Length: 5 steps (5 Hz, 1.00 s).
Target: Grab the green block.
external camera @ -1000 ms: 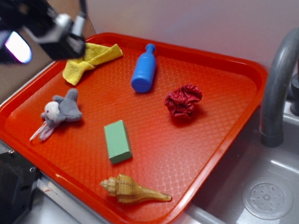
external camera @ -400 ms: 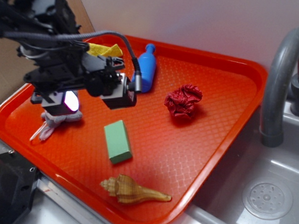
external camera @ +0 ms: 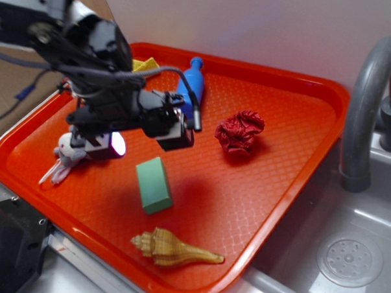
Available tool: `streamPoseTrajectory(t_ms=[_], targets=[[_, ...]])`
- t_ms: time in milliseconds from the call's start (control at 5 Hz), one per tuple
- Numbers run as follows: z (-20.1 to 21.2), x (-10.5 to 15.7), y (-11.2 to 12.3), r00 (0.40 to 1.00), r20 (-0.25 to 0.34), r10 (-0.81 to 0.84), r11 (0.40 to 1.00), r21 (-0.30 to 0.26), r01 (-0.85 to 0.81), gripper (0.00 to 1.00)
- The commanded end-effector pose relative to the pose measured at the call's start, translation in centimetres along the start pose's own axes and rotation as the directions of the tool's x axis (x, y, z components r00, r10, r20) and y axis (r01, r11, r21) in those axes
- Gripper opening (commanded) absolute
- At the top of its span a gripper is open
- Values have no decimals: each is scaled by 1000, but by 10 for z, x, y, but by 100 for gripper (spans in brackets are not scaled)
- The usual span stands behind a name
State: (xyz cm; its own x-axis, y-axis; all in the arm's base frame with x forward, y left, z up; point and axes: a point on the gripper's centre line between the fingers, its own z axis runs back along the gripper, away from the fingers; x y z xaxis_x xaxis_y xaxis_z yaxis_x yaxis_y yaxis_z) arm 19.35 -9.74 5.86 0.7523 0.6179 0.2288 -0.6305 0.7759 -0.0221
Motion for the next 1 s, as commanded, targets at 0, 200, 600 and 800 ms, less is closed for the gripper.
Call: streamPoseTrajectory(t_ms=[0,200,600,800], targets=[[-33,-6,3,991,-132,32,999,-18,-35,100],[-46,-20,1,983,-185,9,999,-36,-16,100],[-43,-16,2,983,-176,-54,996,-82,40,0],[-7,11,1,958,-128,-258,966,-44,255,0]])
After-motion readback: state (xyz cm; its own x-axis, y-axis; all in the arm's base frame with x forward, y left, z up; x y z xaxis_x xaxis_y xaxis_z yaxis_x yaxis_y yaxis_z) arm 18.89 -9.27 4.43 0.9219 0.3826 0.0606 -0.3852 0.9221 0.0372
